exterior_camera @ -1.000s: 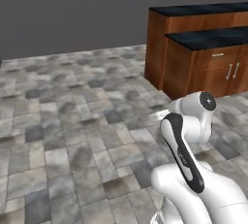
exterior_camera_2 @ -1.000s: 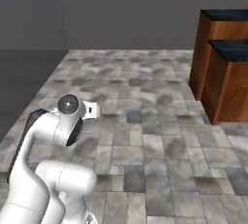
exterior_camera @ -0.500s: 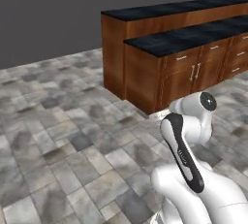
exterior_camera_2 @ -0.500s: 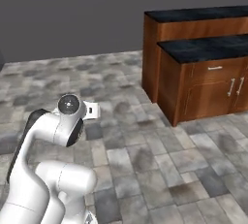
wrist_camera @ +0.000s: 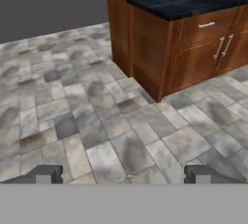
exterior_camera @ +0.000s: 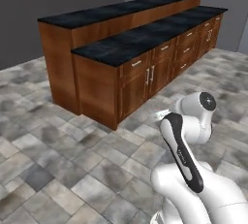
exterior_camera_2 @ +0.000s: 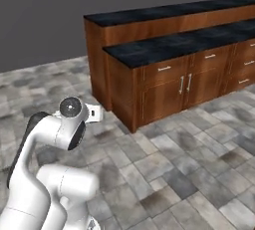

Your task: Place the large bottle from the dining counter next to the other large bottle outside the sink, and place the small bottle from the dining counter next to the other small bottle inside the sink.

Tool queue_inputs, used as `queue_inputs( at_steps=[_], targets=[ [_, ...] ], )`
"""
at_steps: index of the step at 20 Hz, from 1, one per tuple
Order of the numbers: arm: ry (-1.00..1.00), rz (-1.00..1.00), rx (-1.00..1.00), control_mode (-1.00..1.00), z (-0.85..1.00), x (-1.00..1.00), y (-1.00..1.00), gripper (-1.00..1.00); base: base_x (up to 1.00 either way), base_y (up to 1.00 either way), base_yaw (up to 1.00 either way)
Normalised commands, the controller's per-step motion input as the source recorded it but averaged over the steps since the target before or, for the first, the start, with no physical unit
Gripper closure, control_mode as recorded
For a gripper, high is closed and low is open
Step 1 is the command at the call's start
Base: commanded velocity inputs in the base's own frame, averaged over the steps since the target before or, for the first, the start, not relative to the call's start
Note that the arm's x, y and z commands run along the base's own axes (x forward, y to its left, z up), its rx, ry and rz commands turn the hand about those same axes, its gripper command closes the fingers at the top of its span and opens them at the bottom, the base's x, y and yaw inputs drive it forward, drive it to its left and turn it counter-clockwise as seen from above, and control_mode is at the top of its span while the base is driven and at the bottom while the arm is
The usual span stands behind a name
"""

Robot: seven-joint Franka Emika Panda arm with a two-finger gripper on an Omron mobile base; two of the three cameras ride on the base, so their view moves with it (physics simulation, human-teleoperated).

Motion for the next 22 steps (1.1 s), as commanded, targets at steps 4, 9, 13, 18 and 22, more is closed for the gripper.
queue_inputs(
  at_steps=[4, 9, 13, 18, 22],
  targets=[
    [0.00, 0.00, 0.00, 1.00, 0.00, 0.00, 0.00, -1.00, 0.57, -0.26, -0.47],
    [0.00, 0.00, 0.00, 1.00, 0.00, 0.00, 0.00, -1.00, 0.59, -0.26, -0.45],
    [0.00, 0.00, 0.00, 1.00, 0.00, 0.00, 0.00, -1.00, 0.83, -0.06, -0.48],
    [0.00, 0.00, 0.00, 1.00, 0.00, 0.00, 0.00, -1.00, 0.98, 0.02, -0.51],
    [0.00, 0.00, 0.00, 1.00, 0.00, 0.00, 0.00, -1.00, 1.00, 0.23, -0.49]
  ],
)
